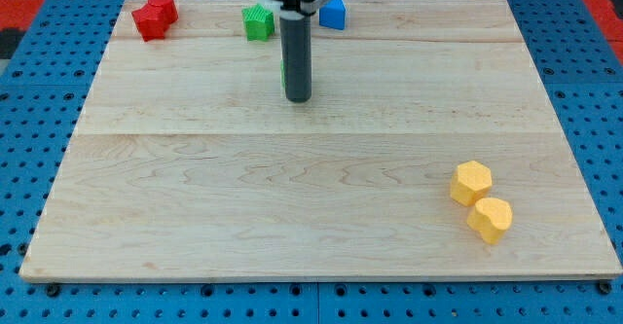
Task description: Move the red circle into the blue cube
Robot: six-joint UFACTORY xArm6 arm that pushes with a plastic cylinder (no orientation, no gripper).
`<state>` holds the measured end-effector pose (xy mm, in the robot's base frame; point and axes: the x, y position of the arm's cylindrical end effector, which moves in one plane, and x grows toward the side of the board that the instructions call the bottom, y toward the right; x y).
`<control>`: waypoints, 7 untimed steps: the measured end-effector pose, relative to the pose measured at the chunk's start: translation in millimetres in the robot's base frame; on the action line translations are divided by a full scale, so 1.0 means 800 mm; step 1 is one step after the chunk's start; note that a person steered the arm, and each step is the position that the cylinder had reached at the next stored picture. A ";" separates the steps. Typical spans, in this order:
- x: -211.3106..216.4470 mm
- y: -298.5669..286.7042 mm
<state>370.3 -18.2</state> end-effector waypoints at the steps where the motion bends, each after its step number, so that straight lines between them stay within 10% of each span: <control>1: -0.050 -0.003; 3: -0.076 -0.009; 5: -0.064 -0.337; 7: -0.142 -0.341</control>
<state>256.7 -291.1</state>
